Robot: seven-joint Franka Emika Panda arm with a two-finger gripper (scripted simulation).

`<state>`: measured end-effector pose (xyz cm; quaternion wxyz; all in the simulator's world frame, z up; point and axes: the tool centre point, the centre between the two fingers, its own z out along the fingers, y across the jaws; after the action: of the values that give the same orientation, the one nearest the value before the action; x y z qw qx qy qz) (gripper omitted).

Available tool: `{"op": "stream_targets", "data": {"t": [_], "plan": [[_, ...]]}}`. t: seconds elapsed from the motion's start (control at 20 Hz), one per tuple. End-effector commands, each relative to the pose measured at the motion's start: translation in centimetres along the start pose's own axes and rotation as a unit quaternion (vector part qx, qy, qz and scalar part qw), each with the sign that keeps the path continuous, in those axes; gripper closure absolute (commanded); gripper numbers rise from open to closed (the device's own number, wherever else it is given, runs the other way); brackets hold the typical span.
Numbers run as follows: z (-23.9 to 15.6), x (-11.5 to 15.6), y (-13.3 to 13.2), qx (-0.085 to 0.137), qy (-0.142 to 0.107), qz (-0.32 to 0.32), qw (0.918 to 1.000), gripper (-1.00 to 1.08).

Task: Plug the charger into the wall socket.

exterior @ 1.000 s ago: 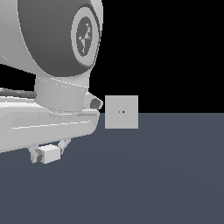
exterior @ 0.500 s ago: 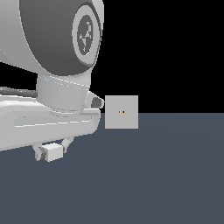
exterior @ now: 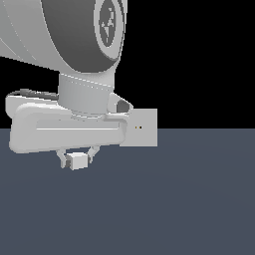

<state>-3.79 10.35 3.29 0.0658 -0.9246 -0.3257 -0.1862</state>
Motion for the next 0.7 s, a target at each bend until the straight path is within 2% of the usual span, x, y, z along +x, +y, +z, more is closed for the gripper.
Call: {"op": "stream_targets", "data": {"t": [0.0, 0.15, 0.3, 0.65], "plan": [[-0.8, 0.1, 1.3, -0.016, 0.001, 0.039, 0.9991, 1.08], [-2.0, -0.1, 2.9, -0.038, 0.002, 0.090, 0.9952, 1.08], [-3.2, -0.4, 4.5, -0.060, 0.003, 0.143, 0.9879, 1.08], [-6.0, -1.8, 7.5, -0.105, 0.004, 0.253, 0.9618, 1.08]]}}
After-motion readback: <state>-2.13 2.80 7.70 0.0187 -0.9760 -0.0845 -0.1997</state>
